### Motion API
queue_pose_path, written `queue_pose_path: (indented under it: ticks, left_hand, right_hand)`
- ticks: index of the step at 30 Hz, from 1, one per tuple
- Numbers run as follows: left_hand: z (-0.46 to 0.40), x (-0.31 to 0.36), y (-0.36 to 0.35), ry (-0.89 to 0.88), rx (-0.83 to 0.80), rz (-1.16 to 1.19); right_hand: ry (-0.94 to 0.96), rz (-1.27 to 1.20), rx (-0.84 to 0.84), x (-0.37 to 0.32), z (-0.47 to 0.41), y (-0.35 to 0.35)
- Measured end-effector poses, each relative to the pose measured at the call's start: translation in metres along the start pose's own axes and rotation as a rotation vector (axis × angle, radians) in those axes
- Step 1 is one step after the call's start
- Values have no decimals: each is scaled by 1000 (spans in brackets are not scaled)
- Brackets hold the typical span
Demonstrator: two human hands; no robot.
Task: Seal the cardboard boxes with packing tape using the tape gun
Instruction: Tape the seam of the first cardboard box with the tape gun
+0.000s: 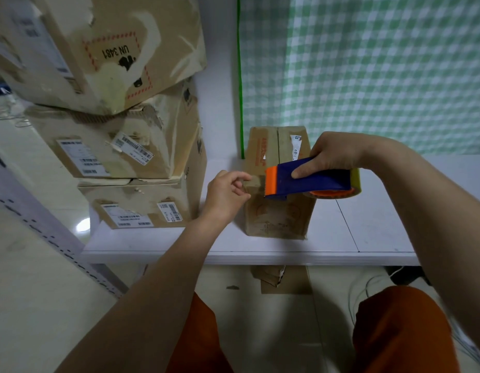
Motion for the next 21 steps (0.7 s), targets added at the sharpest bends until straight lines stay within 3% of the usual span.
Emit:
queue_pose_path:
  ticks: [12, 18, 21]
  left_hand:
    - [-2, 1, 6, -111, -39, -157]
    - [-5, 1, 6, -151, 26, -214]
    - [-5, 5, 4, -275, 86, -329]
  right_hand:
    - [-8, 8, 14, 2, -2, 0]
    - [26, -13, 9, 1, 3, -1]
    - [6, 10, 7, 2, 3, 0]
Point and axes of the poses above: each hand's wrist, its own z-axis away from the middle knuckle, its own y-axis out of the back of the hand, x = y × z, the point moved 1 cm from there along -z, towards the middle knuckle, and after that the axes turned 1 degree about -z, right-handed, at the moved point
